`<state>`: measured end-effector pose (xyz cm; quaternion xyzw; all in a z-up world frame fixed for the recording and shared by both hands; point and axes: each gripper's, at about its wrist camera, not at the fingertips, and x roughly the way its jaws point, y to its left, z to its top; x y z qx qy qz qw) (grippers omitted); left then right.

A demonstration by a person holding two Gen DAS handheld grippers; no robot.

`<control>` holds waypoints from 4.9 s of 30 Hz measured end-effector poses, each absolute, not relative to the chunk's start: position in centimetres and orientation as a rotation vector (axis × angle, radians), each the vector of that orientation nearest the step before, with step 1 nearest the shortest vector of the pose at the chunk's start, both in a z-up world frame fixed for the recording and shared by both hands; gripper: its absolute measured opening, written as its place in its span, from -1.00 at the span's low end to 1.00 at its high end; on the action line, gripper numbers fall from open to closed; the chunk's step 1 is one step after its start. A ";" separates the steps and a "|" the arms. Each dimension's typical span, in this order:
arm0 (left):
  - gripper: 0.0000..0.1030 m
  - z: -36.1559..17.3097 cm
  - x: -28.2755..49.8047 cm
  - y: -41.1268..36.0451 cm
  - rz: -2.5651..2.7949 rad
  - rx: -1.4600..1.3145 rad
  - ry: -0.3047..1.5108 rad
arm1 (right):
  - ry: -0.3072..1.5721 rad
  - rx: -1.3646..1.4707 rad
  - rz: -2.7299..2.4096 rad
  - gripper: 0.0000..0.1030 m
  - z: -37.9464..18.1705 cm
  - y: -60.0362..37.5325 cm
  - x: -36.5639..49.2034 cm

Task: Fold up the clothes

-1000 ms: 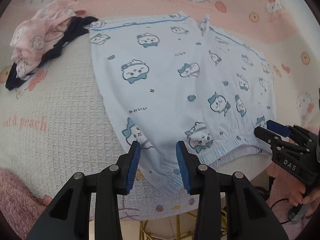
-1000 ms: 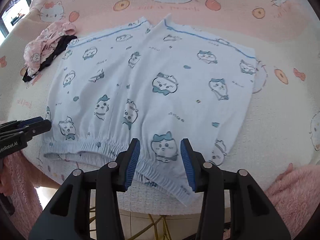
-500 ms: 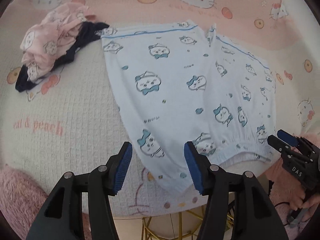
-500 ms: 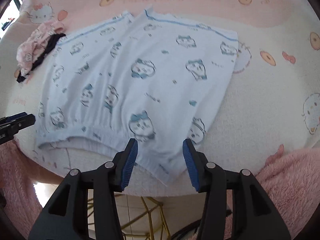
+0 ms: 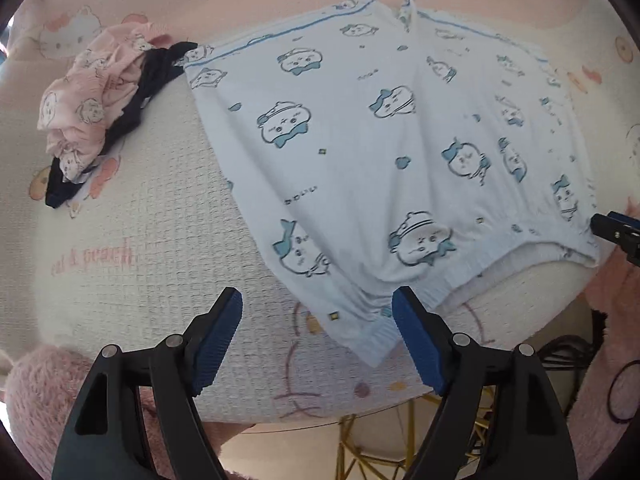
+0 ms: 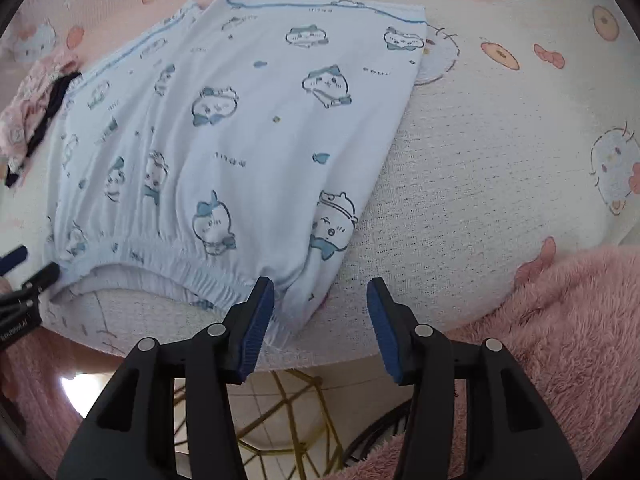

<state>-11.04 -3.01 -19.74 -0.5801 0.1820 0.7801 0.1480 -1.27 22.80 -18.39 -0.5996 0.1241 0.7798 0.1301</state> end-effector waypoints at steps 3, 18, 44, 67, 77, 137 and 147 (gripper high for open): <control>0.56 -19.7 -11.2 -3.2 2.256 -1.664 0.473 | 0.445 -1.664 2.188 -0.05 -18.2 24.4 -0.5; -0.92 -20.9 -10.7 -4.9 2.168 -1.795 0.458 | 0.625 -1.799 2.124 -0.05 -19.6 23.9 0.5; -0.76 -19.6 -11.7 -6.8 1.948 -1.766 -0.003 | 0.974 -1.769 2.158 -0.86 -19.4 23.0 -1.9; -0.58 -17.8 -12.7 -7.7 1.869 -1.694 -0.182 | 0.895 -2.027 2.588 -0.56 -18.2 15.3 -14.4; -0.51 -19.1 -16.3 0.8 1.771 -1.696 -0.041 | 0.818 -1.904 2.465 -0.51 -19.0 20.2 -9.0; -0.83 -16.3 -14.5 -7.8 1.964 -1.586 -0.403 | 0.290 -1.973 2.576 -0.43 -19.6 14.2 -8.2; -0.83 -14.0 -15.0 -5.7 1.899 -1.506 -0.434 | 0.338 -1.872 2.787 -0.33 -15.4 13.4 -6.7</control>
